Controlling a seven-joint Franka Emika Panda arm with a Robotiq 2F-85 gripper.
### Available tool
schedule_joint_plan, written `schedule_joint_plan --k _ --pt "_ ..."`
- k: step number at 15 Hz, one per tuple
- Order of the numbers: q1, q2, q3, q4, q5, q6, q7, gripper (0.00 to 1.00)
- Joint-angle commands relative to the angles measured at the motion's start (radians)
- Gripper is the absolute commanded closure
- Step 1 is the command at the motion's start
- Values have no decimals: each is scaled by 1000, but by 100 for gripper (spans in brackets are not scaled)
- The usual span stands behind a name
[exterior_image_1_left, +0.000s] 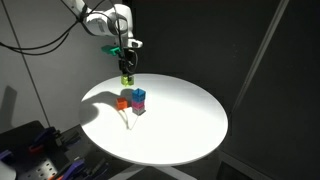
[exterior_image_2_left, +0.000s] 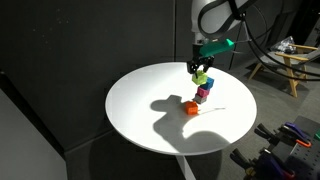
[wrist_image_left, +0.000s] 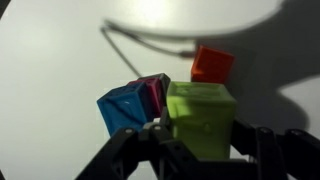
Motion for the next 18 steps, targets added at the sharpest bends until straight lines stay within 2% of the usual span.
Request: schedule_joint_plan --k 1,9,11,12,13,18 --pt "-31 -42 1 7 -28 -55 -42 73" --pt "-78 -24 11 39 -21 -74 -245 73" --pt "-82 -22 11 38 -16 -67 -263 73" --pt "-77 -28 11 15 -10 -49 -229 73" --pt "-78 -28 11 14 -10 -49 -231 48" --pt "-77 -24 13 12 -10 -49 -231 48"
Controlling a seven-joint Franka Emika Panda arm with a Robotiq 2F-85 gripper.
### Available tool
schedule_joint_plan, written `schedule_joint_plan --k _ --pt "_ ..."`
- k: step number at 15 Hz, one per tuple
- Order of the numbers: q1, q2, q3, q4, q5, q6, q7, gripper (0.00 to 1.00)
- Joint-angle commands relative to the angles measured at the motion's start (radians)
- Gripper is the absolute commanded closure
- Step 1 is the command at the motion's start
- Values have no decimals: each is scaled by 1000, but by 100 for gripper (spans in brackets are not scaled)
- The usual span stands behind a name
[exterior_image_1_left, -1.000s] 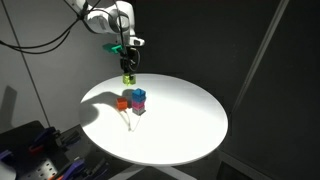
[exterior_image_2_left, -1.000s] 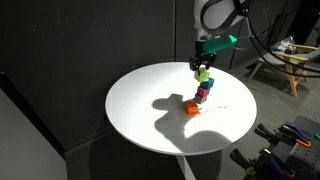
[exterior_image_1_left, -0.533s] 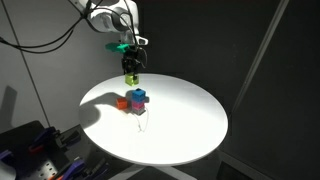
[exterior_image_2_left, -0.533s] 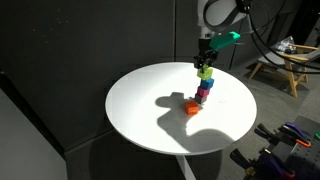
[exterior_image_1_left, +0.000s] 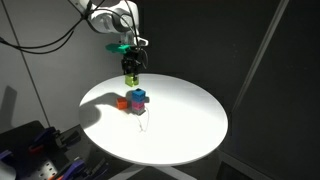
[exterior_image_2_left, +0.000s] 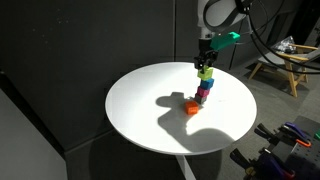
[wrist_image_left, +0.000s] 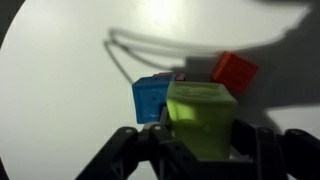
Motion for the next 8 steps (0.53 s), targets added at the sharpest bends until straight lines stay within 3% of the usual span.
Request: schedule_joint_plan --k 1,2,8 --pt "-11 0 11 1 -2 -2 1 48" --pt "-11 -6 13 0 -1 0 -9 73" --pt "-19 -31 9 26 -13 0 -41 73"
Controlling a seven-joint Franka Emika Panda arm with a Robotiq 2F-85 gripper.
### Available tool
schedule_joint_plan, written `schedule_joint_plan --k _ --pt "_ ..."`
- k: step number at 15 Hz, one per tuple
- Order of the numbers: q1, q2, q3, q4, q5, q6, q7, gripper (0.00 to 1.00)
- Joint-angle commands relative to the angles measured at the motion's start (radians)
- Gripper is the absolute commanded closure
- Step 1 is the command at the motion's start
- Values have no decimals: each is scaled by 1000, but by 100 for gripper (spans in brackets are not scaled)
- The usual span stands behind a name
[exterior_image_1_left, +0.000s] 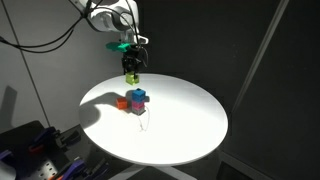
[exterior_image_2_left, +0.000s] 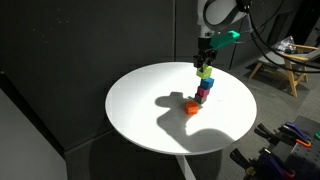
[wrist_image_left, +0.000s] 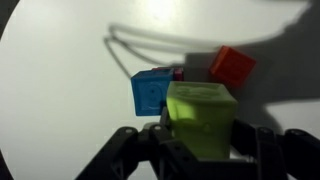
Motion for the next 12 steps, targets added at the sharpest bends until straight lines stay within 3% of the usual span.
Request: schedule_joint_plan --k 1,7,12 --pt "-21 -26 6 26 -13 -9 -46 73" --pt "-47 -16 9 85 2 -55 -189 73" --pt "-57 3 5 125 -12 -134 -224 73"
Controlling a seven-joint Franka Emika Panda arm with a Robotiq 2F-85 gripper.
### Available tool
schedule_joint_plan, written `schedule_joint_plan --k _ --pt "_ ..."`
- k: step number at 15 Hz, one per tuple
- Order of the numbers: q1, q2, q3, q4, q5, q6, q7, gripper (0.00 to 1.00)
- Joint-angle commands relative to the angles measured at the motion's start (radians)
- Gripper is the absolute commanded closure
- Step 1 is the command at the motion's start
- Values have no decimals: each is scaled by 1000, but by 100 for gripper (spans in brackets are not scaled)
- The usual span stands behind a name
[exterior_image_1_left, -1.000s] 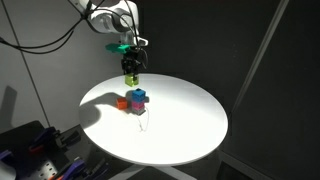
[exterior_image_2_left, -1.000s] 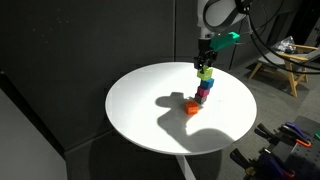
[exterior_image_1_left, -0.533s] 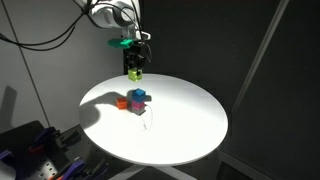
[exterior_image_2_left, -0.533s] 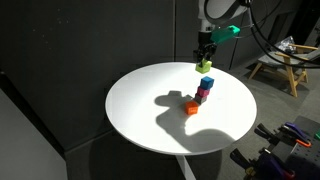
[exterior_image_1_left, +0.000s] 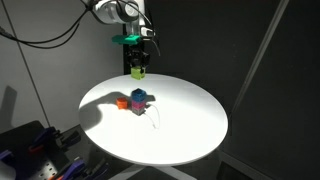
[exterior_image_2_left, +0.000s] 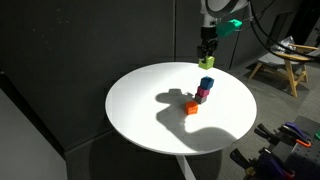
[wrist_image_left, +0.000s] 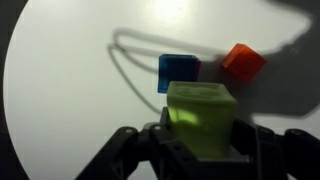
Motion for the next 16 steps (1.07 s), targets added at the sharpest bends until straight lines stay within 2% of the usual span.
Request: schedule_joint_plan --k 1,6,16 --pt "-15 24 5 60 -11 -81 -26 73" --pt "-18 60 6 89 -10 -95 -27 73" --pt "-19 116 5 99 -19 -30 -59 73"
